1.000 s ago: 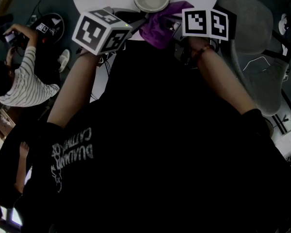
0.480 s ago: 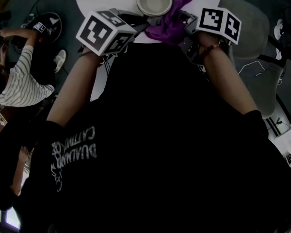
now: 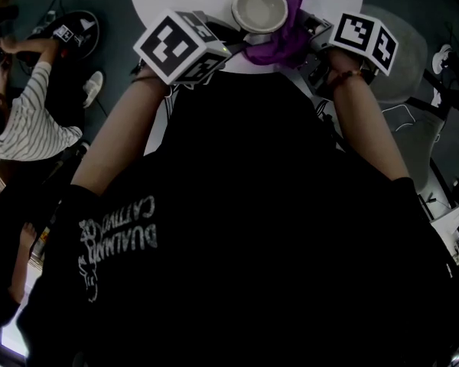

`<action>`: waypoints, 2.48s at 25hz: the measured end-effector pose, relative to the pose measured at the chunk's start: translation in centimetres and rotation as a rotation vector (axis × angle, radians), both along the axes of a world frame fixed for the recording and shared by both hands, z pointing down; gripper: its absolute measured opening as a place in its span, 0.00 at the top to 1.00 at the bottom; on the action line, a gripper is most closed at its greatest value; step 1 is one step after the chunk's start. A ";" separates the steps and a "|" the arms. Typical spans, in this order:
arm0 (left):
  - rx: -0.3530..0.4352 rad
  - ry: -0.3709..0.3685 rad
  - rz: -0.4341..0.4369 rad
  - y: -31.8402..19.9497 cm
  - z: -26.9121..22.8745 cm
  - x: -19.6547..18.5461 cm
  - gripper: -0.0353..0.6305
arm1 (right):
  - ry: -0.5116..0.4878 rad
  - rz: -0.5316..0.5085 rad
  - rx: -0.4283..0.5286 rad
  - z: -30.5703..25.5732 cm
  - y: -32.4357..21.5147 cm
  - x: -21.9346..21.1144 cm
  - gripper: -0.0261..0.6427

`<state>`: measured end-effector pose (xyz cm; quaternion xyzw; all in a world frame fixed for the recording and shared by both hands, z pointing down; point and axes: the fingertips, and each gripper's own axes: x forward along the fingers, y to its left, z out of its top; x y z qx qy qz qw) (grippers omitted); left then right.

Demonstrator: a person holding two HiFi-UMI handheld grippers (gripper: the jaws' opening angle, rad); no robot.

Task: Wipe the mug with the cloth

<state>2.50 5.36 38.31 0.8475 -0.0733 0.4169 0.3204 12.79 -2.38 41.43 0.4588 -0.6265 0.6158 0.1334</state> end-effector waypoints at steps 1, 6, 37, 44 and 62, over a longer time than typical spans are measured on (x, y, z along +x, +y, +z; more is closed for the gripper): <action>-0.006 0.000 0.009 -0.2 0.0 0.2 0.85 | 0.005 -0.001 0.001 0.0 -0.5 0.2 0.86; -0.025 0.001 0.054 -0.7 0.1 0.5 0.85 | 0.041 -0.024 0.020 0.2 -2.7 0.5 0.86; -0.115 -0.003 0.365 -1.5 0.1 0.3 0.83 | 0.244 -0.528 0.185 -0.2 -10.1 -4.5 0.86; -0.128 -0.010 0.383 -1.6 0.4 0.0 0.83 | 0.236 -0.809 0.242 -0.5 -10.0 -7.2 0.86; -0.154 0.061 0.341 -1.5 0.1 0.1 0.84 | 0.292 -1.560 0.419 -0.6 -8.1 -13.2 0.86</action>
